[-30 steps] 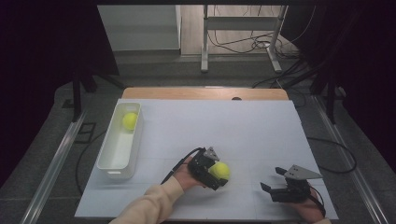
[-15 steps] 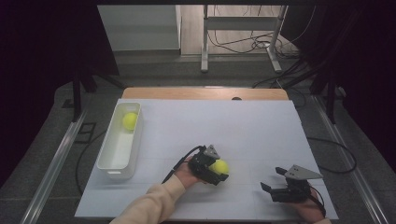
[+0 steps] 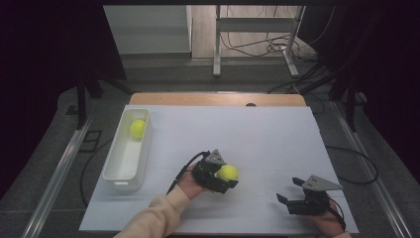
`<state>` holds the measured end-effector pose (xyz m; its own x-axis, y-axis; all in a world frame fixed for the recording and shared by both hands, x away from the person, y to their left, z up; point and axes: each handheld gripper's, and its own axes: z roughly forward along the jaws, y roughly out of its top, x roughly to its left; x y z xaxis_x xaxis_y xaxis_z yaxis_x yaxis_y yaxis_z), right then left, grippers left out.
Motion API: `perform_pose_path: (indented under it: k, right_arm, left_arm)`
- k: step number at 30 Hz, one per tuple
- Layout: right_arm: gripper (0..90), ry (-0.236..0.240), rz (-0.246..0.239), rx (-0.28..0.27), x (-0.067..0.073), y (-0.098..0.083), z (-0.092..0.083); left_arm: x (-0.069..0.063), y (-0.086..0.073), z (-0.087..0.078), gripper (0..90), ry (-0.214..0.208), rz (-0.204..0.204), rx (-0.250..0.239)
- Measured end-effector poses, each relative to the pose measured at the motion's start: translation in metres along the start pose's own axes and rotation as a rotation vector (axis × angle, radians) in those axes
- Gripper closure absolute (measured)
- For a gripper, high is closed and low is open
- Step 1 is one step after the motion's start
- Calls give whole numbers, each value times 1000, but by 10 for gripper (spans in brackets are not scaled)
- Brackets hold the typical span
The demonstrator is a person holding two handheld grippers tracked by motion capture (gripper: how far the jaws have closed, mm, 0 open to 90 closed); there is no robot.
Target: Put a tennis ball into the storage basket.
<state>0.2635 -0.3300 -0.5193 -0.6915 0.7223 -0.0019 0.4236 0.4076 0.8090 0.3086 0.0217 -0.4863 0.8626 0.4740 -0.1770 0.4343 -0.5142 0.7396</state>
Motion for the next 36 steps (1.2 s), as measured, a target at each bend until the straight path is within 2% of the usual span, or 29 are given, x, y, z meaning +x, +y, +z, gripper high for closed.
perform_pose_path:
  k: [11,16,30,36]
  right_arm:
    - [137,-2,-1,-5,0,0,-1]
    - [138,-1,2,-11,0,0,-1]
    - [139,-10,1,-11,0,0,-1]
    - [139,-11,-1,-13,1,0,-2]
  left_arm:
    - [2,1,-10,258,22,-4,-31]
    - [5,3,-24,258,37,4,-60]
    - [15,-2,-40,258,73,-22,-97]
    - [21,-3,-51,258,101,-43,-122]
